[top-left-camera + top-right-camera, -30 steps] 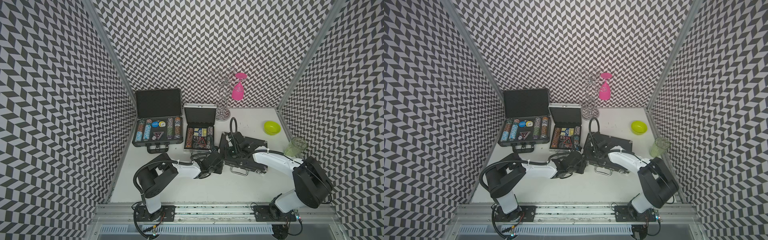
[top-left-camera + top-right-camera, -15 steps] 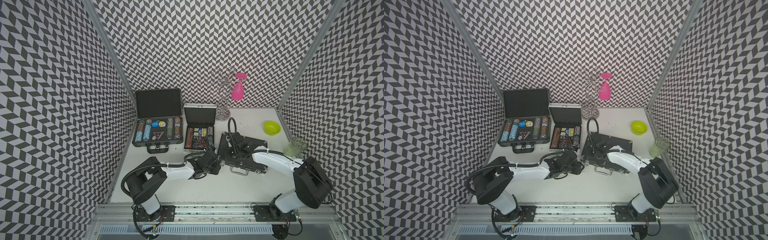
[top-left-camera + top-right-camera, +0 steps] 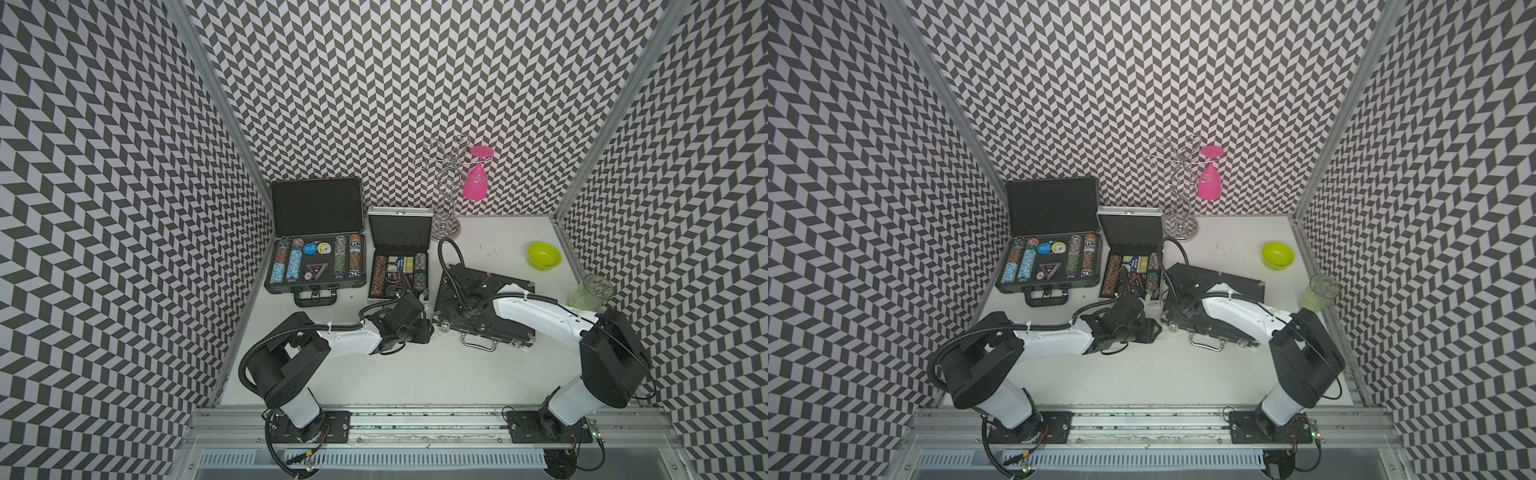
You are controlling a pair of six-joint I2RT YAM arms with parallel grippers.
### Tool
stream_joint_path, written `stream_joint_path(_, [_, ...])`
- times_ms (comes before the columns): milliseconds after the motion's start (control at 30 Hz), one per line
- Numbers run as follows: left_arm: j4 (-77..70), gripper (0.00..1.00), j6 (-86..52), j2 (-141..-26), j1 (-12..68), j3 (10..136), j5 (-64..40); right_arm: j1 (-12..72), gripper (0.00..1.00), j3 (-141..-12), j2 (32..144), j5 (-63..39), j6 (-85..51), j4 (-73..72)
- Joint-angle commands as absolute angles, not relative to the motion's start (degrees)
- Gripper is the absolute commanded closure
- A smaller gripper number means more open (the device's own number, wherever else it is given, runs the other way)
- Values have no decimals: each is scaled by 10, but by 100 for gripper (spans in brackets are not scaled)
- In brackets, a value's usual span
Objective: Close the poker set cases
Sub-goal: Fasten the fastener on the poker set case.
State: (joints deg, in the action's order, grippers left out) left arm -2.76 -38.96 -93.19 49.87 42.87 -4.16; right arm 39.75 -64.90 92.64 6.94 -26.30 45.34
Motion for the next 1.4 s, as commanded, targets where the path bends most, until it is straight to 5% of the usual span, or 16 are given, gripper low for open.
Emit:
stream_joint_path(0, [-52,50,-399,-899,491,422,-56,402,100,-682,938,61,-241,501])
stream_joint_path(433, [-65,50,-401,-894,465,394,-76,412,100,-774,980,63,-208,515])
stream_joint_path(900, [-71,33,-405,-911,464,415,-80,417,100,-598,982,7,-225,458])
stream_joint_path(1367, [-100,60,-374,-978,489,423,-102,415,100,-590,996,-2,-227,461])
